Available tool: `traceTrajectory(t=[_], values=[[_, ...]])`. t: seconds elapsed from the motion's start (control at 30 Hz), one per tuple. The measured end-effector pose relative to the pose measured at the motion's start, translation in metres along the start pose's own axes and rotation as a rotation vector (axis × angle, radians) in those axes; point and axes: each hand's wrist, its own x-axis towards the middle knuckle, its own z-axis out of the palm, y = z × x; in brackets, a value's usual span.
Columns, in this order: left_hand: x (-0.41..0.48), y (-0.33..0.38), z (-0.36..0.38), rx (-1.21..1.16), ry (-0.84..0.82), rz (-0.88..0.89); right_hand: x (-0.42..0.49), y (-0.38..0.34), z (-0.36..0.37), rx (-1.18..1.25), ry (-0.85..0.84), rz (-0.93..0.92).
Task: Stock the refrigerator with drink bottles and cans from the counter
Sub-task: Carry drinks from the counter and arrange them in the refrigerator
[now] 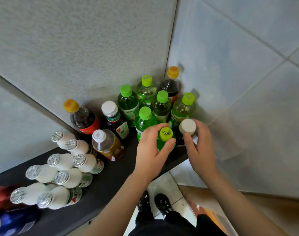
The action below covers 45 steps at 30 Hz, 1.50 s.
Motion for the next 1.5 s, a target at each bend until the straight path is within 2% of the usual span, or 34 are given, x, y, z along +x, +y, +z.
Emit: traceTrajectory(t=[0.1, 0.3, 0.47, 0.63, 0.8, 0.9, 1.13, 1.3, 1.5], values=[[0.000, 0.001, 0.006, -0.011, -0.012, -0.014, 0.007, 0.005, 0.002, 0.034, -0.041, 0.011], [-0.002, 0.000, 0.011, -0.015, 0.073, -0.049, 0.010, 0.010, 0.008, 0.085, -0.027, -0.017], [-0.014, 0.005, 0.003, -0.140, 0.247, -0.160, 0.006, 0.009, 0.008, 0.101, 0.007, 0.008], [-0.033, 0.015, -0.012, -0.180, 0.366, -0.185, -0.005, -0.005, 0.009, 0.170, 0.050, 0.012], [-0.063, 0.021, -0.036, -0.209, 0.557, -0.225, -0.017, -0.032, 0.018, 0.270, -0.033, -0.063], [-0.088, 0.026, -0.046, -0.232, 0.700, -0.303, -0.028, -0.042, 0.024, 0.341, -0.164, -0.126], [-0.176, 0.025, -0.041, -0.288, 1.065, -0.531, -0.067, -0.057, 0.052, 0.465, -0.596, -0.197], [-0.253, 0.024, -0.018, -0.279, 1.252, -0.755, -0.114, -0.062, 0.064, 0.499, -0.988, -0.205], [-0.321, 0.038, 0.015, -0.299, 1.486, -0.869, -0.168, -0.070, 0.066, 0.441, -1.405, -0.272]])
